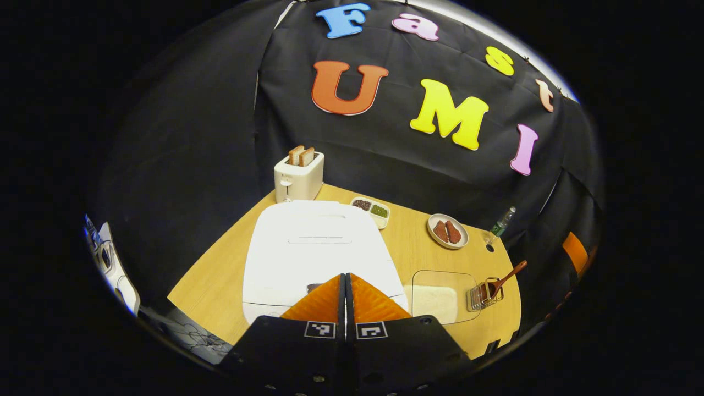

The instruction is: Close the left gripper, press the button to open the rice cooker; take a wooden spoon from the chopstick holder with the right hand, scoop a spoonful of rice and pour it into the rice cooker, then put the wooden spoon back into the chopstick holder.

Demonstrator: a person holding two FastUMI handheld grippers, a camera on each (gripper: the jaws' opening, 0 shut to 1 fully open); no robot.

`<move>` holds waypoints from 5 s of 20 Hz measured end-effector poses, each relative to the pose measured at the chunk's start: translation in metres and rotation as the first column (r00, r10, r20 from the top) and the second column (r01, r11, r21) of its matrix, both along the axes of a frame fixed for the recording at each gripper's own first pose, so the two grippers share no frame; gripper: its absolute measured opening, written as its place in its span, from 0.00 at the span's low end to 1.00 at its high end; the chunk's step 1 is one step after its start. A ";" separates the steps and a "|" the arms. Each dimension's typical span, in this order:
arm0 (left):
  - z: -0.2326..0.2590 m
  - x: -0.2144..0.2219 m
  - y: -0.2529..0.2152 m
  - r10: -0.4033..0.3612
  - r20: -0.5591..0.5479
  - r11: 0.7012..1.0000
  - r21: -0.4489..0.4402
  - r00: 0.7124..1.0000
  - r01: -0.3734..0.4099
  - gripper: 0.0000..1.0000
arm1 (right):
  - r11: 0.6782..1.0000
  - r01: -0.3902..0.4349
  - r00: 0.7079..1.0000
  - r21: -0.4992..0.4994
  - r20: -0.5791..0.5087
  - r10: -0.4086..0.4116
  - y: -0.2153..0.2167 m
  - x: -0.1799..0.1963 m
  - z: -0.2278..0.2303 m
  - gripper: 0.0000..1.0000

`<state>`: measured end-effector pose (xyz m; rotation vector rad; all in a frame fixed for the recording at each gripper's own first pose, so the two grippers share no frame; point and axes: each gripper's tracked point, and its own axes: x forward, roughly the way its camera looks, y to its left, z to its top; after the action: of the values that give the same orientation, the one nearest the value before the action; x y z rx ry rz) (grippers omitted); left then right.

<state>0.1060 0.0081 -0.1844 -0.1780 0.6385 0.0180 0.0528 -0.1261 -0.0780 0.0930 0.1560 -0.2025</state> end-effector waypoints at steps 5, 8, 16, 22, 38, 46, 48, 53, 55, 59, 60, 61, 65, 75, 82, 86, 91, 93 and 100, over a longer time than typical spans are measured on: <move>-0.038 0.013 0.013 0.035 -0.076 0.999 -0.013 0.997 -0.036 0.00 | 0.999 0.027 0.999 0.017 -0.041 -0.027 -0.017 0.005 -0.017 0.99; -0.051 0.012 0.013 0.039 -0.102 0.999 -0.011 0.994 -0.040 0.00 | 0.999 0.036 0.997 0.035 -0.064 -0.033 -0.020 0.008 -0.028 1.00; -0.061 0.009 0.012 0.045 -0.199 0.997 -0.051 0.979 -0.056 0.00 | 0.997 0.040 0.996 0.061 -0.076 -0.036 -0.021 0.002 -0.037 1.00; -0.011 0.021 0.010 0.109 -0.032 0.989 -0.097 0.993 -0.112 0.02 | 0.996 0.083 0.996 0.020 -0.039 -0.082 -0.045 -0.011 -0.015 1.00; 0.157 0.073 -0.007 -0.070 0.477 0.986 0.166 0.876 -0.012 0.70 | 0.982 0.175 0.972 0.066 -0.172 -0.162 -0.127 -0.028 -0.077 1.00; 0.156 0.021 -0.056 -0.071 0.503 0.990 0.139 0.861 0.001 0.94 | 0.966 0.176 0.965 0.188 -0.229 -0.131 -0.151 0.008 -0.131 1.00; 0.156 0.012 -0.055 -0.064 0.499 0.988 0.155 0.864 -0.016 0.94 | 0.964 0.167 0.962 0.206 -0.249 -0.114 -0.156 0.025 -0.148 0.96; 0.151 -0.009 -0.042 -0.021 0.472 0.981 0.181 0.881 -0.074 0.94 | 0.944 0.164 0.947 0.286 -0.314 -0.069 -0.164 0.062 -0.193 0.96; 0.146 -0.016 -0.037 0.008 0.453 0.977 0.185 0.891 -0.103 0.94 | 0.930 0.182 0.937 0.320 -0.344 -0.065 -0.172 0.071 -0.212 0.89; 0.138 -0.029 -0.034 0.072 0.420 0.975 0.161 0.905 -0.152 0.94 | 0.917 0.165 0.939 0.364 -0.342 -0.033 -0.179 0.091 -0.228 0.80; 0.136 -0.031 -0.034 0.078 0.415 0.975 0.159 0.907 -0.157 0.94 | 0.914 0.163 0.940 0.372 -0.341 -0.028 -0.180 0.094 -0.232 0.77; 0.135 -0.033 -0.035 0.083 0.409 0.973 0.163 0.909 -0.162 0.94 | 0.910 0.158 0.941 0.383 -0.339 -0.020 -0.181 0.100 -0.235 0.67; 0.137 -0.042 -0.030 0.099 0.402 0.968 0.175 0.910 -0.183 0.94 | 0.889 0.133 0.947 0.437 -0.320 0.015 -0.185 0.114 -0.241 0.64; 0.132 -0.058 -0.033 0.105 0.401 0.972 0.152 0.910 -0.179 0.94 | 0.894 0.117 0.945 0.432 -0.325 0.034 -0.171 0.100 -0.220 0.19; 0.130 -0.072 -0.023 0.132 0.407 0.980 0.082 0.904 -0.180 0.94 | 0.957 0.077 0.966 0.279 -0.258 -0.003 -0.158 0.087 -0.146 0.10; 0.132 -0.083 -0.009 0.143 0.416 0.979 0.072 0.898 -0.189 0.94 | 0.990 -0.018 0.976 0.139 -0.212 0.047 -0.106 0.089 -0.093 0.10; 0.128 -0.095 0.007 0.143 0.424 0.980 0.066 0.895 -0.188 0.94 | 0.979 -0.195 0.958 0.059 -0.201 0.203 -0.004 0.099 -0.071 0.10; 0.125 -0.099 0.017 0.139 0.428 0.979 0.078 0.893 -0.190 0.94 | 0.972 -0.231 0.942 0.028 -0.242 0.231 0.021 0.102 -0.089 0.09; 0.124 -0.120 0.044 0.166 0.427 0.969 0.095 0.889 -0.226 0.94 | 0.945 -0.267 0.903 -0.187 -0.391 0.178 0.046 0.109 -0.194 0.10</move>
<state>-0.0136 0.0525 -0.0607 -0.1023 0.1871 0.2164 0.1616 -0.0805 -0.2720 -0.2037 0.5158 -0.0037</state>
